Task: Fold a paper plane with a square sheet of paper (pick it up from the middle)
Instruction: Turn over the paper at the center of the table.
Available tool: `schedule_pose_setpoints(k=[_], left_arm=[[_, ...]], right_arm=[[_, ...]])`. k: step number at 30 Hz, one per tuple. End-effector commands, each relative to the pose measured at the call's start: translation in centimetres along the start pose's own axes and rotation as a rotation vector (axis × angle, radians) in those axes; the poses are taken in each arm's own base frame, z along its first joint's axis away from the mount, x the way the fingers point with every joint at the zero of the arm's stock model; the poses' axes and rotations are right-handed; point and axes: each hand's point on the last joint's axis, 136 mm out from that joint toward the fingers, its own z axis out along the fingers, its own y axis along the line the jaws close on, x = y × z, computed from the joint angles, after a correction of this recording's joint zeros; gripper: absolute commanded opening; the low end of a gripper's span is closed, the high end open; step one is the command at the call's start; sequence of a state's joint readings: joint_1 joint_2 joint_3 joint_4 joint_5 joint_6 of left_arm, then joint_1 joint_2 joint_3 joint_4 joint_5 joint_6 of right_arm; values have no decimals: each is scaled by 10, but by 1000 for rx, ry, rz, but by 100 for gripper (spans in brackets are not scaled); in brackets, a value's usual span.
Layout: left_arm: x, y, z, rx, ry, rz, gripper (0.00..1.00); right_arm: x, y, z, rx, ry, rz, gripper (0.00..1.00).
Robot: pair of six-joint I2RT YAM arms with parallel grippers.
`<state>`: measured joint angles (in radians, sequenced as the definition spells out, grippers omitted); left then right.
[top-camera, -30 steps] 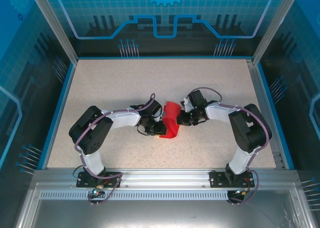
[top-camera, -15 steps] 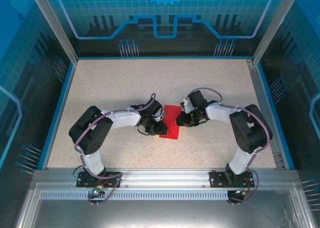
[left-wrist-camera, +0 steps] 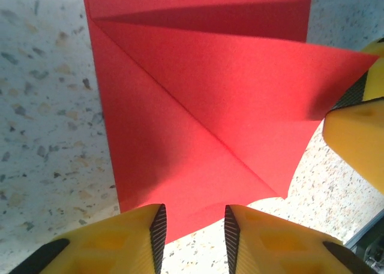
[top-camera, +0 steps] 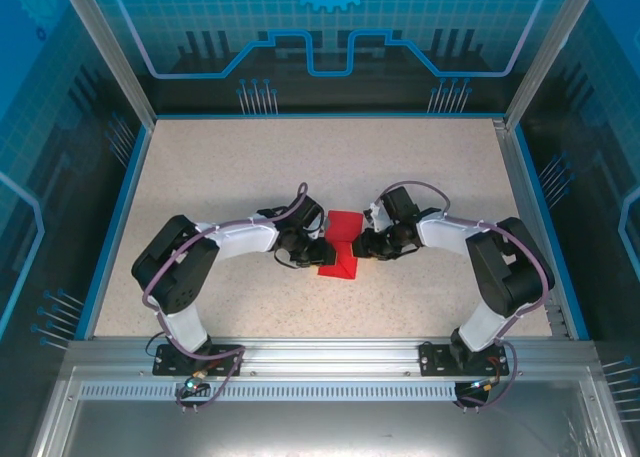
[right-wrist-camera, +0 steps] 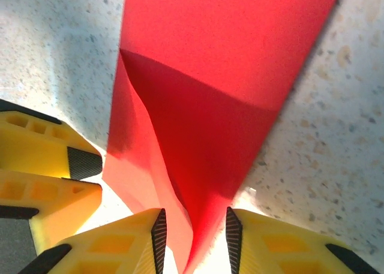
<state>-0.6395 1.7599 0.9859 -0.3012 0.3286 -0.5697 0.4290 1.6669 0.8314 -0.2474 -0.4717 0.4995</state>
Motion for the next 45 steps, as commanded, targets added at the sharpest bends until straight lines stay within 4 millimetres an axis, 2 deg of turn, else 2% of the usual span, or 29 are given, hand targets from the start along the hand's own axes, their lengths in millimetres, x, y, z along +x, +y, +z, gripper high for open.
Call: schedule_pose_setpoints(k=[1, 9, 14, 17, 23, 33, 45], left_arm=[[-19, -10, -13, 36, -71, -27, 39], [-22, -6, -18, 89, -98, -85, 48], [-24, -4, -22, 122, -115, -116, 51], [-27, -6, -25, 152, -131, -131, 53], [-31, -16, -33, 242, -174, -181, 56], [-39, -33, -51, 374, -251, -265, 57], [-51, -42, -56, 468, -291, -328, 56]], right_arm=[[-6, 7, 2, -56, -11, 4, 35], [-4, 12, 16, -89, 16, 1, 33], [-5, 18, 18, -117, 15, -5, 23], [-6, 23, 14, -128, 4, -11, 15], [-11, 40, 1, -193, -26, -18, 9], [-21, 62, -18, -303, -69, -10, 8], [-29, 78, -44, -388, -123, -7, 8]])
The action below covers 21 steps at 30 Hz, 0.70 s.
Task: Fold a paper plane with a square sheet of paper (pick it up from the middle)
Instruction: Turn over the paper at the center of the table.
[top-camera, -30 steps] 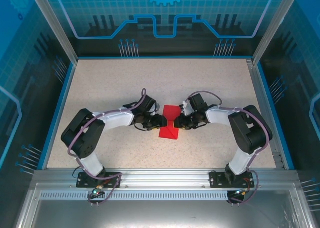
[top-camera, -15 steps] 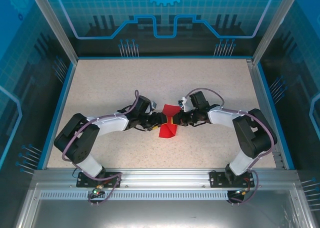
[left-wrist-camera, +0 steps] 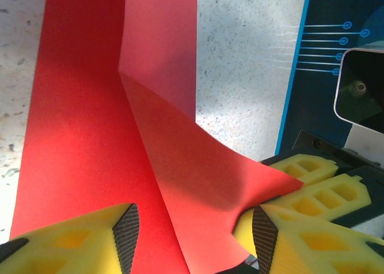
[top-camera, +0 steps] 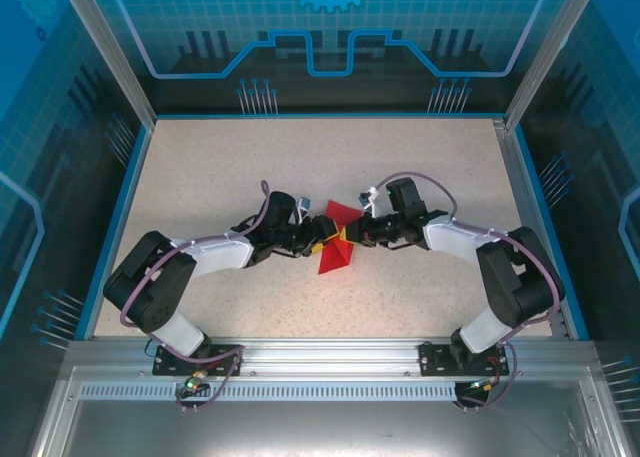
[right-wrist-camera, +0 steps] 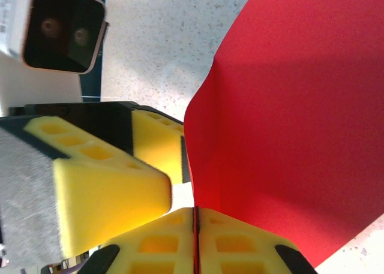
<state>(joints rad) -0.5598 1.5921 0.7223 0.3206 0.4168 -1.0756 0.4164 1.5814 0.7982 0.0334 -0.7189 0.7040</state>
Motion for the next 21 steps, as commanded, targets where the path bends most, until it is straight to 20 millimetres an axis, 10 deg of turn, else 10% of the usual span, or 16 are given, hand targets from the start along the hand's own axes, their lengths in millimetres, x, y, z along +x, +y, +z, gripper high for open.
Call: schedule_pose_setpoints(k=[1, 21], left_arm=[[-4, -12, -5, 56, -11, -12, 56], [-16, -45, -11, 191, -32, -25, 36]], right_arm=[[-3, 12, -11, -52, -20, -2, 8], [-8, 19, -24, -115, -62, 25, 7]])
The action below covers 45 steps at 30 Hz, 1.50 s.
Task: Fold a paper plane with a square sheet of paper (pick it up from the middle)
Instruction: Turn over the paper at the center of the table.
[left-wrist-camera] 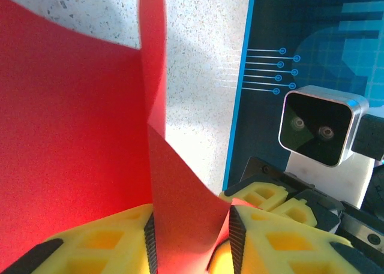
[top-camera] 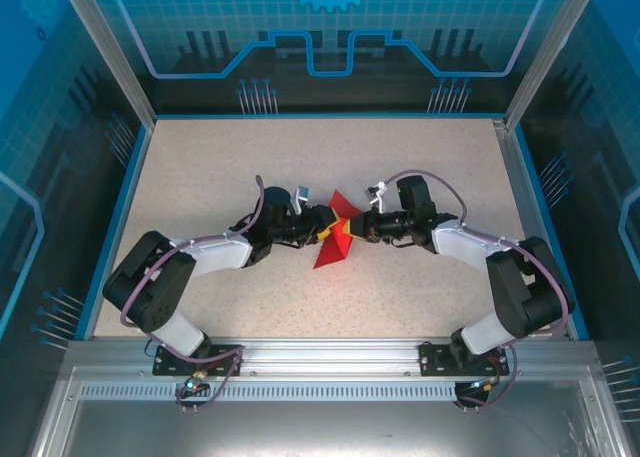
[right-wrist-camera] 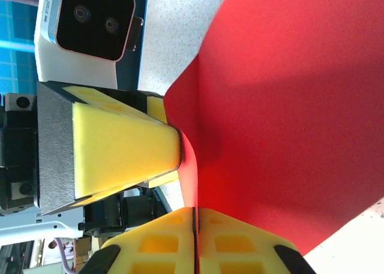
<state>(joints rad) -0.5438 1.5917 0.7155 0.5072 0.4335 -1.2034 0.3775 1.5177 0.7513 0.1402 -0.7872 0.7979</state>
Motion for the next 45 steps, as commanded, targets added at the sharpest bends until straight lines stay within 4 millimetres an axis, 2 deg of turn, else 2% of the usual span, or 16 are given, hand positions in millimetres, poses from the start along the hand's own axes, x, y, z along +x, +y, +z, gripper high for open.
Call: schedule_pose_setpoints(k=[1, 7, 19, 25, 28, 35, 39, 45], left_arm=[[3, -11, -4, 36, 25, 24, 34], [6, -9, -5, 19, 44, 35, 19], [4, -8, -8, -8, 46, 48, 18], [1, -11, -9, -4, 42, 51, 10], [0, -13, -9, 1, 40, 50, 8], [-7, -32, -15, 43, 25, 32, 7], [-7, -38, -15, 56, 30, 26, 7], [-7, -45, -14, 94, 34, 2, 7]], right_arm=[[-1, 1, -6, -19, -11, 8, 7], [-3, -1, -6, -24, -18, 17, 9], [-4, -8, -8, -18, -21, 34, 16], [-2, -9, -9, -15, -18, 38, 18], [-1, -13, -10, -8, -19, 47, 26], [7, -21, -26, 18, -68, 99, 60], [7, -6, -31, -69, -120, 147, 76], [7, 14, -25, -124, -150, 220, 79]])
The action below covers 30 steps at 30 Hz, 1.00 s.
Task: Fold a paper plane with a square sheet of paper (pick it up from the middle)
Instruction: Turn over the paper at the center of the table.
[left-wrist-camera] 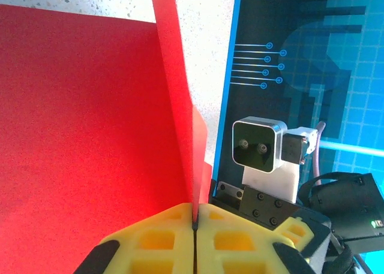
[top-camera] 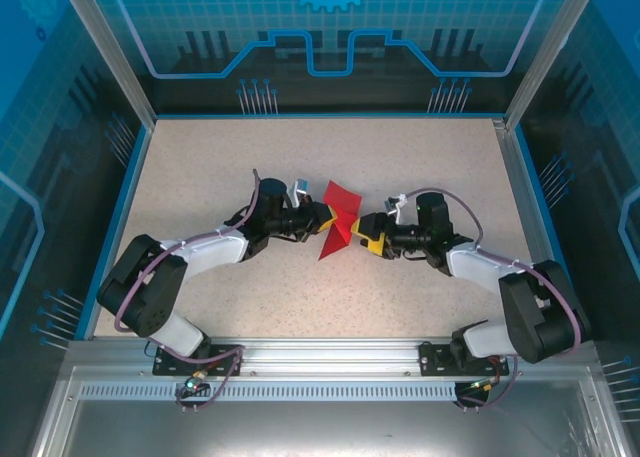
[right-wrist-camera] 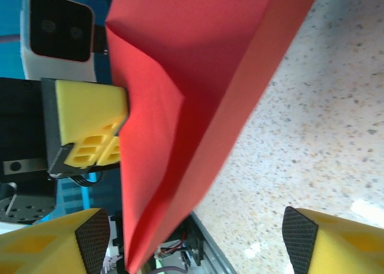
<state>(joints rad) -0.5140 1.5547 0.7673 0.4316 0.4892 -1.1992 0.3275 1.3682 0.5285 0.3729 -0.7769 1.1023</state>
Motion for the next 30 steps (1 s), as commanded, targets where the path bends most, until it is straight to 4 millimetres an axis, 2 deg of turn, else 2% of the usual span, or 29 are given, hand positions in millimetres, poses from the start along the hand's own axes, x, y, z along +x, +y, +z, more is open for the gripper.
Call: schedule_pose_setpoints(k=[1, 8, 20, 30], left_arm=[[-2, -25, -4, 71, 10, 4, 7], [2, -21, -4, 67, 20, 4, 7], [9, -10, -6, 52, 44, 10, 9], [12, -5, -5, 38, 60, 21, 13]], right_arm=[[-2, 21, 4, -68, -29, 37, 79], [1, 39, 24, -128, -8, 62, 75], [-3, 37, 23, -111, -11, 82, 40], [-2, 28, 16, -38, -3, 71, 21]])
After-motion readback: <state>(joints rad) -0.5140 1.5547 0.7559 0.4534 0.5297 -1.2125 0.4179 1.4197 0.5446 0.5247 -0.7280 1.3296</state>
